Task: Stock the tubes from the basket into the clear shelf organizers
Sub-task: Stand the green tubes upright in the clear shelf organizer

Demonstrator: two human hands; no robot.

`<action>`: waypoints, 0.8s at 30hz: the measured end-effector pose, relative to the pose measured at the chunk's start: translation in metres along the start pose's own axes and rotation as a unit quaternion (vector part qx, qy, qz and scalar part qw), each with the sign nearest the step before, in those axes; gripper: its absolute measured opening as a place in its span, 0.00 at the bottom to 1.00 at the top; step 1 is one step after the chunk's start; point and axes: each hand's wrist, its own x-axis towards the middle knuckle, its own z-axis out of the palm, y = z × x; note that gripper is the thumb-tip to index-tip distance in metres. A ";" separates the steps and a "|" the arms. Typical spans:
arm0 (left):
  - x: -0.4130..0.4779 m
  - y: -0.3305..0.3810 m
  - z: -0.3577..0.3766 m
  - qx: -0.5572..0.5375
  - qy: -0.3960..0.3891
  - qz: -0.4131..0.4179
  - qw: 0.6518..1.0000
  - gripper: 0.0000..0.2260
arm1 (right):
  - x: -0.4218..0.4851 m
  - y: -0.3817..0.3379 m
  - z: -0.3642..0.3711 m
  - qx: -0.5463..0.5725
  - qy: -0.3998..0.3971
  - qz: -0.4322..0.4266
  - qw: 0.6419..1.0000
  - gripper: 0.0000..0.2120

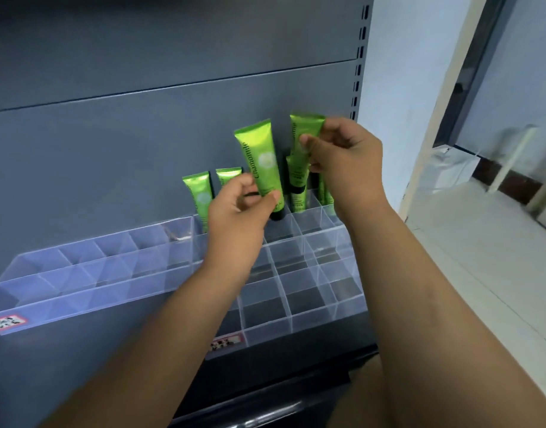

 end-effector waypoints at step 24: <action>0.054 -0.065 0.013 0.150 0.036 0.014 0.988 0.14 | 0.009 0.019 -0.023 -0.022 0.016 0.060 0.998 0.06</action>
